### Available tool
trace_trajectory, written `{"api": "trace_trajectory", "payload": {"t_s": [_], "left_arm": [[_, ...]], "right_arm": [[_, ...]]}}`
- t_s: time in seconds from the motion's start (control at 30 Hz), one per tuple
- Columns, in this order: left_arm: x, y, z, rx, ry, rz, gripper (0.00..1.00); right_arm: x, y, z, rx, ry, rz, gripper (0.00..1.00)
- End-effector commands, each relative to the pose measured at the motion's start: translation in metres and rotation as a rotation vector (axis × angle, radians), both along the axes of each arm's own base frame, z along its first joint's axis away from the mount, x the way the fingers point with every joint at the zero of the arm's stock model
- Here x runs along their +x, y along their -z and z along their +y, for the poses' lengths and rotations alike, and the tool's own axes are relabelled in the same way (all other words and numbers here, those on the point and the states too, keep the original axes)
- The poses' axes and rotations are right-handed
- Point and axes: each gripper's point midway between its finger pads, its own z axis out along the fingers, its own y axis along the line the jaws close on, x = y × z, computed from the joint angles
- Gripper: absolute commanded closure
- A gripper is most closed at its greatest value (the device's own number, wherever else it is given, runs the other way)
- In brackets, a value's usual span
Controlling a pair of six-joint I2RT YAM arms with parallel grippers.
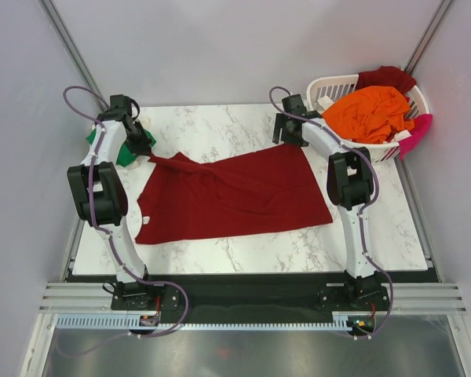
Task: Fold and stack the t-shirts
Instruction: Fold the tshirt
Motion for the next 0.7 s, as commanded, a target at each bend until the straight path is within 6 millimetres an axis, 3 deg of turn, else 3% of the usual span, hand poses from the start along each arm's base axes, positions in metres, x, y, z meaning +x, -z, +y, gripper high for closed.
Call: {"api": "trace_trajectory", "payload": {"t_s": [0.0,0.13,0.27,0.4,0.57,0.63,0.67], "left_arm": [[0.002,-0.018,-0.004,-0.004,0.052,-0.046,0.98],[0.001,-0.02,-0.005,-0.008,0.053,-0.051,0.98],[0.002,-0.025,-0.006,-0.009,0.055,-0.062,0.98],[0.003,-0.021,-0.007,-0.015,0.055,-0.054,0.98],[0.019,-0.026,-0.007,0.0,0.069,-0.082,0.98],[0.032,-0.03,-0.01,0.001,0.081,-0.105,0.98],[0.037,-0.034,-0.012,-0.002,0.093,-0.118,0.98]], "right_arm": [[0.009,0.007,-0.026,-0.115,0.082,0.003,0.17],[0.009,0.032,-0.037,-0.192,0.11,0.04,0.19],[0.004,0.055,-0.032,-0.173,0.105,0.081,0.32],[-0.004,0.075,-0.026,-0.136,0.096,0.121,0.64],[-0.002,0.062,-0.028,-0.143,0.091,0.095,0.88],[0.003,0.042,-0.03,-0.16,0.091,0.056,0.99],[0.005,0.034,-0.031,-0.165,0.092,0.04,1.0]]}}
